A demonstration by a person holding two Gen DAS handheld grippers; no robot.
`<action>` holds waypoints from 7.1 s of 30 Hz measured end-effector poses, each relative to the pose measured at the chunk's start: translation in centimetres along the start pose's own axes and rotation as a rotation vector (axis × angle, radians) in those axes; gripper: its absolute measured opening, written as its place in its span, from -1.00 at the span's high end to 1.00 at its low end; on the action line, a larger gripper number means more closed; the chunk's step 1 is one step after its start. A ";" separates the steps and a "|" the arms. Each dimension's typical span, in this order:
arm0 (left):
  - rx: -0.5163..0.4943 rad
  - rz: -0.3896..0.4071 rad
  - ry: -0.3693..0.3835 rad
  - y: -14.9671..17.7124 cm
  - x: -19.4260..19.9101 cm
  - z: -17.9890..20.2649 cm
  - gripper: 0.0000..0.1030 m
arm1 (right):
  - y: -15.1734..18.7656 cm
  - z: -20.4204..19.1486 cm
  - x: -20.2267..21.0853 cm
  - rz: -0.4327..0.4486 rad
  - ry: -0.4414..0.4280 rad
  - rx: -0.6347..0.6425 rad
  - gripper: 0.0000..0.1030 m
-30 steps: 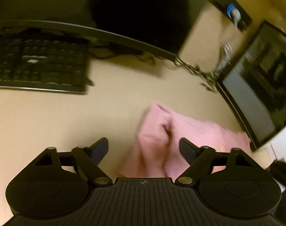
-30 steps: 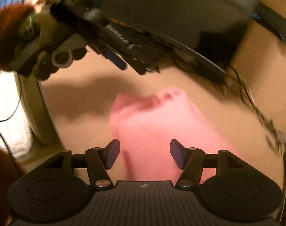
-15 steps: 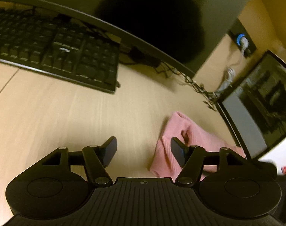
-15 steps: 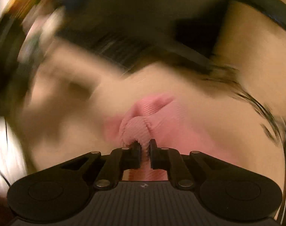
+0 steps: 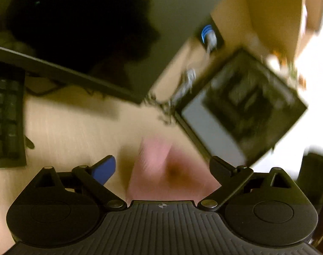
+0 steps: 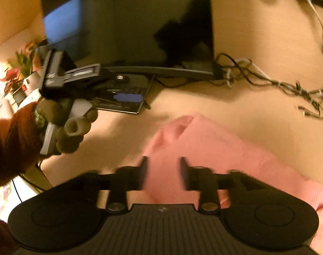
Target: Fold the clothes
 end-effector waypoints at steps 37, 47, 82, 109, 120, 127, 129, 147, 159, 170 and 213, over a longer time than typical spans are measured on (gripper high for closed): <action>-0.689 -0.299 -0.345 10.4 -6.6 12.0 0.37 | -3.5 9.0 0.9 0.130 0.105 -0.157 0.91; -0.572 -0.328 -0.251 13.1 -6.7 11.9 -0.18 | -1.1 2.3 -5.5 -0.108 -0.020 0.135 0.90; -0.884 -0.377 -0.089 14.7 -11.6 26.5 -0.90 | 19.1 16.6 13.0 0.175 0.361 -0.717 -0.23; -0.356 -0.385 -0.121 7.0 -17.7 23.3 0.79 | 14.6 14.7 8.2 0.316 0.414 -0.586 0.85; -0.250 -0.388 -0.060 6.7 -18.2 23.3 0.79 | 12.8 3.3 -0.9 -0.104 0.437 0.569 0.87; -0.183 -0.446 -0.018 8.2 -19.3 22.9 0.79 | 13.1 4.2 2.4 -0.095 0.370 0.467 0.87; -0.160 -0.500 -0.014 9.8 -20.2 22.5 0.78 | 13.1 4.8 4.0 -0.084 0.351 0.417 0.73; -0.217 -0.161 -0.280 10.7 -9.0 19.0 -0.31 | 7.7 15.6 8.4 0.191 0.236 -0.232 -0.99; 0.011 -0.181 -0.353 8.1 -9.8 12.1 -0.38 | 7.3 13.6 6.0 0.080 0.380 -0.055 -1.00; 0.019 -0.245 -0.276 10.1 -11.4 13.6 -0.67 | 7.9 14.7 2.1 -0.058 0.589 0.084 -1.00; -0.102 -0.097 -0.213 8.5 -9.0 15.7 -0.83 | 4.9 12.2 4.2 0.094 0.496 -0.021 -1.00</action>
Point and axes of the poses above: each gripper's, at about its wrist camera, not at the fingertips, and x roughly against the way its jaws point, z to its right, y to its underside, the point moved 1 cm from there along -x, roughly the way its jaws point, and after that the axes turned 3 degrees about -y, right-handed, at the moved point
